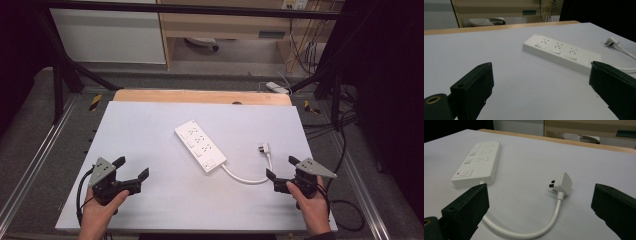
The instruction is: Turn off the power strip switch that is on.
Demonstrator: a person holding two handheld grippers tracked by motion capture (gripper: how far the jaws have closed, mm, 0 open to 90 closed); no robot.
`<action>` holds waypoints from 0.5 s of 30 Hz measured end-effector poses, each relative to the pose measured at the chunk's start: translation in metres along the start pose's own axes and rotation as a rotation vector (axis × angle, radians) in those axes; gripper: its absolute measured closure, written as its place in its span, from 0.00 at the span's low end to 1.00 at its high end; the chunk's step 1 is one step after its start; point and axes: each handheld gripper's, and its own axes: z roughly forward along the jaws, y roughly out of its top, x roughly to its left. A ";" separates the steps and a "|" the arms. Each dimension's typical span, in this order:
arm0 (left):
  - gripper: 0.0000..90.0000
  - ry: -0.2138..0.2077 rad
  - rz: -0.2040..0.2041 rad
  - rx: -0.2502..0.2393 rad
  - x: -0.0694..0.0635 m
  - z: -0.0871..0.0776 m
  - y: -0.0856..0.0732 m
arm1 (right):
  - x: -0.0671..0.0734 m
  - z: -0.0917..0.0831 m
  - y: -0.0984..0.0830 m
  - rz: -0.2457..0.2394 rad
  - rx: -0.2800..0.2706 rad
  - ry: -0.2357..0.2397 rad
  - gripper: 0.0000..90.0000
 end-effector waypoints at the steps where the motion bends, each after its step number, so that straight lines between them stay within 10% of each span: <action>1: 0.06 0.000 0.000 0.000 0.000 0.000 0.000 | 0.000 0.000 0.000 -0.001 0.001 0.000 0.02; 15: 0.07 -0.052 -0.021 -0.037 -0.008 0.006 0.012 | 0.003 0.005 -0.002 -0.018 0.018 0.010 0.02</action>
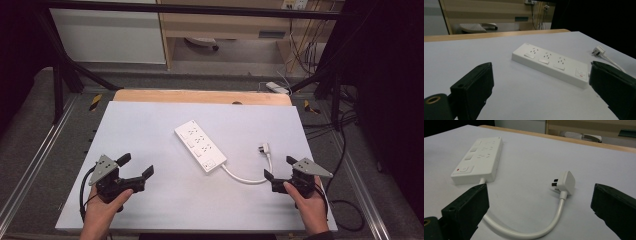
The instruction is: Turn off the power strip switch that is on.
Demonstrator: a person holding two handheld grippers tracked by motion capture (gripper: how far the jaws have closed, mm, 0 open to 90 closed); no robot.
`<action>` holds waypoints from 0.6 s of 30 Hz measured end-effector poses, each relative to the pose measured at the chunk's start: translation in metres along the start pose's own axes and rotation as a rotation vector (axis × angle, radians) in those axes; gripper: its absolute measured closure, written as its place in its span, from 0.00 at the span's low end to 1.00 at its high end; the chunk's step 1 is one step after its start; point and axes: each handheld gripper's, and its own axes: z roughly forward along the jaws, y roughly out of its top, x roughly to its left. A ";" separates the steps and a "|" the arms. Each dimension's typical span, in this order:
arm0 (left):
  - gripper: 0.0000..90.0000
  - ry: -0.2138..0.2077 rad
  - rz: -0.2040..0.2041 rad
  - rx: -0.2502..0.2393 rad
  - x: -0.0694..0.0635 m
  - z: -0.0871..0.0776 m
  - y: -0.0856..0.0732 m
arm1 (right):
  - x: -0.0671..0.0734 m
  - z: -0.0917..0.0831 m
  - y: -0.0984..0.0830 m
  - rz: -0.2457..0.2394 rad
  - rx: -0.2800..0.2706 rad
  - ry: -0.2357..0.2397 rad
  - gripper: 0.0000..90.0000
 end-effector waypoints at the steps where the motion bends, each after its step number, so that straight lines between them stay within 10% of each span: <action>1: 0.07 -0.003 -0.003 0.001 0.000 0.001 0.001 | 0.000 0.000 0.000 0.000 0.001 0.000 0.02; 18: 0.09 -0.012 -0.033 0.022 -0.001 0.025 0.022 | 0.003 0.003 -0.001 -0.003 0.012 0.009 0.02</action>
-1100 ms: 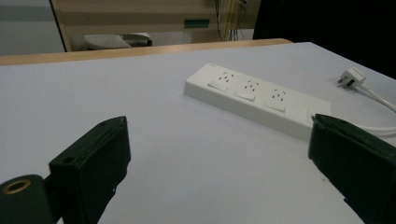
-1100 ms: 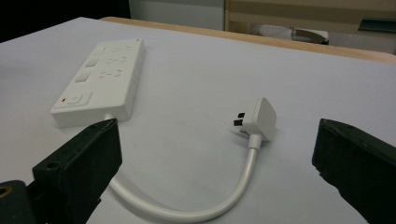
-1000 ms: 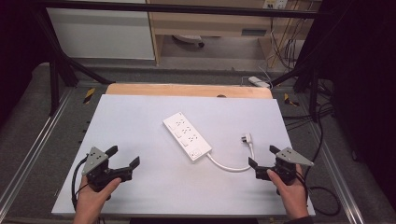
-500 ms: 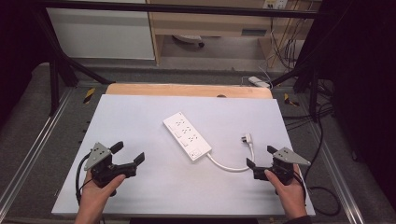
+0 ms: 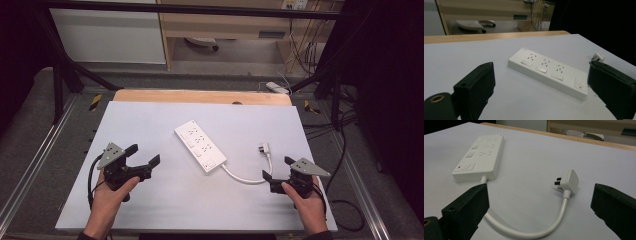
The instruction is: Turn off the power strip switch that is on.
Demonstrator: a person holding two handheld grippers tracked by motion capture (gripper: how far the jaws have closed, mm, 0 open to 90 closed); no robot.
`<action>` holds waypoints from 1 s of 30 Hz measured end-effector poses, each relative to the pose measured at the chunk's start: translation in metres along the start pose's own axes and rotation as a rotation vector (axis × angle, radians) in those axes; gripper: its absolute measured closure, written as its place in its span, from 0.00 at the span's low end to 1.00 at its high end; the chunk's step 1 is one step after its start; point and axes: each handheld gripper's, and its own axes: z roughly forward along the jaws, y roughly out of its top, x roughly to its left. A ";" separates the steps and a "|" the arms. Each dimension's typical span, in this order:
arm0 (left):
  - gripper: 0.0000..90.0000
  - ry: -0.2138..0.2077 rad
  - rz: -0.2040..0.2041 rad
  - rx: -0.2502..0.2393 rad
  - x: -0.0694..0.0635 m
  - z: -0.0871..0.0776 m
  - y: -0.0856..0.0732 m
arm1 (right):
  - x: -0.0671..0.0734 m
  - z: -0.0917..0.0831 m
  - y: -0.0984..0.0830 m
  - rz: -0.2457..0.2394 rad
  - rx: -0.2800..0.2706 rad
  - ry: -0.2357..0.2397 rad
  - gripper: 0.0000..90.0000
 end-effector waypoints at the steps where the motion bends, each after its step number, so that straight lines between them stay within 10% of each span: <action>1: 0.09 0.000 0.000 0.001 0.000 0.002 0.002 | 0.000 0.000 0.000 -0.001 0.001 0.000 0.02; 30: 0.10 -0.009 0.038 0.008 -0.004 0.049 0.036 | 0.003 0.003 -0.001 -0.005 0.012 0.015 0.02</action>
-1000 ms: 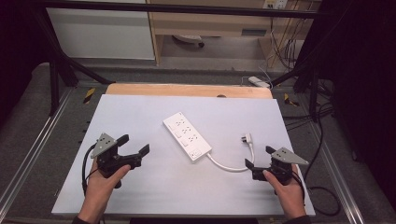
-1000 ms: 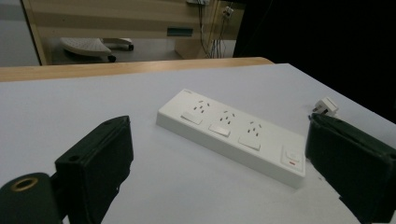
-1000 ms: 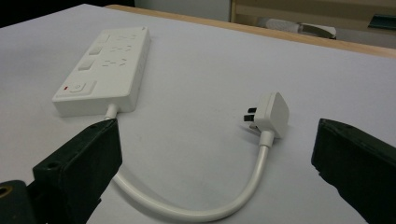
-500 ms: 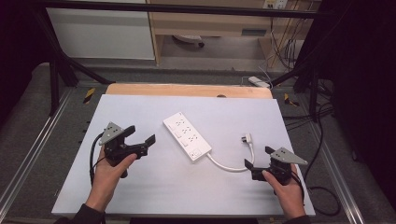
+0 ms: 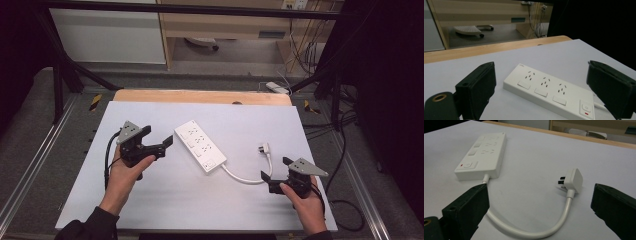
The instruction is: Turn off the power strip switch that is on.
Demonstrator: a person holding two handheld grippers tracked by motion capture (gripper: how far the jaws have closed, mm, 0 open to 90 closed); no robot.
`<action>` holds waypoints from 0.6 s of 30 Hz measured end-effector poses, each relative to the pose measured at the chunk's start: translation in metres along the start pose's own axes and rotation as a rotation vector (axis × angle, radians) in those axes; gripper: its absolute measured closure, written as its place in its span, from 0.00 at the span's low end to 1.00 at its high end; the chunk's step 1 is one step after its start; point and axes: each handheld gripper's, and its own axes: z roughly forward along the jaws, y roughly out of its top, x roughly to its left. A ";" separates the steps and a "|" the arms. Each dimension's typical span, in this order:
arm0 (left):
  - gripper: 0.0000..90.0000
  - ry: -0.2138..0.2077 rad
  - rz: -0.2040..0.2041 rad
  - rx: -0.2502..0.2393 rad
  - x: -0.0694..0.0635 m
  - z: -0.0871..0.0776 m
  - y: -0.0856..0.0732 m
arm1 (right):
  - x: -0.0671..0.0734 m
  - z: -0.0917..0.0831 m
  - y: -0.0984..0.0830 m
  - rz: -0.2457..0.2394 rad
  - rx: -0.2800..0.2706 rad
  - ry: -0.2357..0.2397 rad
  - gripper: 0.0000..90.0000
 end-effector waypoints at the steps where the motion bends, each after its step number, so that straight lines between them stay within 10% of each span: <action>1: 0.10 0.002 -0.003 0.002 0.001 0.002 0.000 | 0.000 0.000 0.000 -0.003 0.002 0.001 0.03; 18: 0.19 0.024 -0.016 -0.003 0.004 0.013 0.001 | 0.002 0.002 0.000 -0.011 0.008 0.009 0.03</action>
